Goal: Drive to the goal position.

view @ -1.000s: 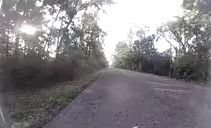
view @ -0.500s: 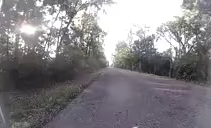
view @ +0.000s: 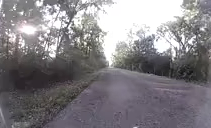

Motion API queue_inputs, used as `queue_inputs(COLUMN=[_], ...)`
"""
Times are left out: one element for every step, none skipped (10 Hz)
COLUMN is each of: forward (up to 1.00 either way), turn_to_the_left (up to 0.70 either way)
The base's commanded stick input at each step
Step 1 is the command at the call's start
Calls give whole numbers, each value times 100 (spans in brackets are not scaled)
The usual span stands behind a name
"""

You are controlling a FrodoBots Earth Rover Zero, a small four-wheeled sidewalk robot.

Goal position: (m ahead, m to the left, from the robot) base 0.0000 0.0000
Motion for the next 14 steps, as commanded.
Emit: queue_inputs(forward=[2,3,2,0,2,4,4,4,4,3,0,2,4,4], turn_to_the_left=[0,0,0,0,0,0,0,0,0,0,0,0,0,0])
